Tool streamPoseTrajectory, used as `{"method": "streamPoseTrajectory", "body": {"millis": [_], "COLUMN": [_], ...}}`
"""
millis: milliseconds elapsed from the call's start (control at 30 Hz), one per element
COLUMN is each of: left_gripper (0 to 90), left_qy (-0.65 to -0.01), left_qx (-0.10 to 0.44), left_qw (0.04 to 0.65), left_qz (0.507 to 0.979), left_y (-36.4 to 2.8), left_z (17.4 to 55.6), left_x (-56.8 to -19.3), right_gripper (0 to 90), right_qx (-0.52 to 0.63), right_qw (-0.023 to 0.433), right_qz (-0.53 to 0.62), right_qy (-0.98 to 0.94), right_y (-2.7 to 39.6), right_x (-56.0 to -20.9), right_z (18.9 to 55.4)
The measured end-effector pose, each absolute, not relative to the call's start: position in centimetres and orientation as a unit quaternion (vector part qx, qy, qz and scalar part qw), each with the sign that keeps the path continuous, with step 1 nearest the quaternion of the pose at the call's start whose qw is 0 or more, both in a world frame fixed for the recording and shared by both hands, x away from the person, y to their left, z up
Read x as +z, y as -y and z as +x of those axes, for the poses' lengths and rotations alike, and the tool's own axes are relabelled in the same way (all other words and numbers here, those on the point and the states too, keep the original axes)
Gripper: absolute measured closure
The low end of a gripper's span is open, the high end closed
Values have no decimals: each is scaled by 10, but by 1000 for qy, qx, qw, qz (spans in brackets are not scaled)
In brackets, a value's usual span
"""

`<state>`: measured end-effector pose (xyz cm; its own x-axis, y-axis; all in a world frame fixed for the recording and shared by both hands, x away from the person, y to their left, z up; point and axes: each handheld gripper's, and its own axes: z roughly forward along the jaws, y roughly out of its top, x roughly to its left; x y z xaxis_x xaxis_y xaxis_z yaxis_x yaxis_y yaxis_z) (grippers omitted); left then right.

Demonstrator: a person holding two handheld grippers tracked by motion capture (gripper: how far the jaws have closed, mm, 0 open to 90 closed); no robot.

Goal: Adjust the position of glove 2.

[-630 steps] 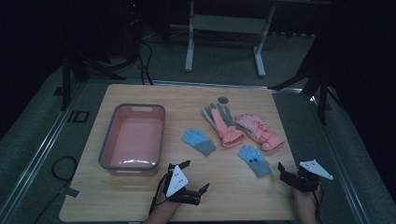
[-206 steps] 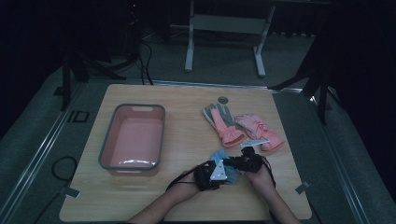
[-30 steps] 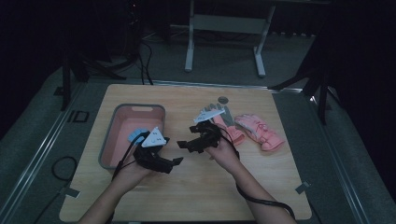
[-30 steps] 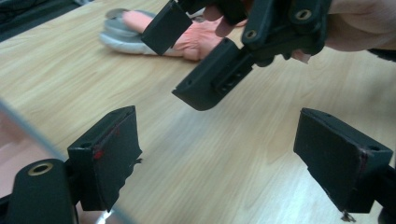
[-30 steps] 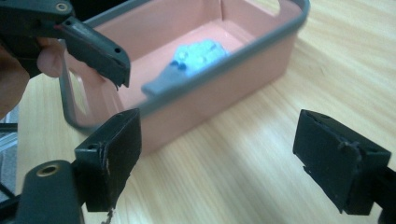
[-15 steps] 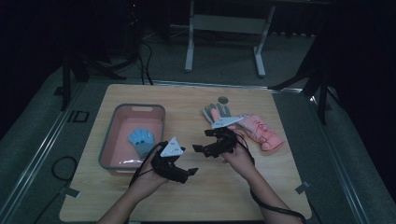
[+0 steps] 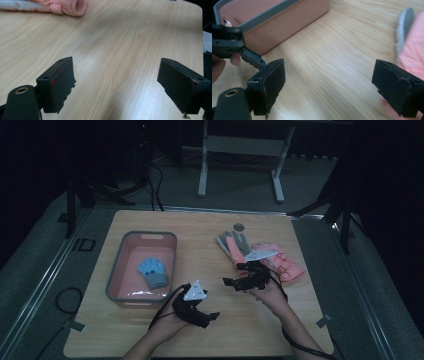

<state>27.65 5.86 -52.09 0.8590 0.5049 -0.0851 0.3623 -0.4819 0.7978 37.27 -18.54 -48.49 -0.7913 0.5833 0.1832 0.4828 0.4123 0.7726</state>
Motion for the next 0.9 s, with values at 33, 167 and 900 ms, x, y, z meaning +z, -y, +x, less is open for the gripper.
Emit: {"method": "streamPoseTrajectory", "body": {"millis": [33, 167, 900], "left_gripper": [144, 144, 16], "left_qy": [-252, -246, -200], "left_qx": [82, 53, 39], "left_qw": [442, 441, 407], "left_qz": [857, 861, 890], "left_y": [-58, -56, -46], "left_z": [276, 277, 260], "left_x": [-524, -535, -560], "right_gripper": [154, 268, 627], "right_qx": [440, 441, 392], "right_qw": [60, 86, 149], "right_qz": [321, 322, 410], "right_qy": [-837, -834, -810], "right_y": [189, 205, 243], "right_x": [-486, -488, -487], "right_z": [374, 381, 461]}}
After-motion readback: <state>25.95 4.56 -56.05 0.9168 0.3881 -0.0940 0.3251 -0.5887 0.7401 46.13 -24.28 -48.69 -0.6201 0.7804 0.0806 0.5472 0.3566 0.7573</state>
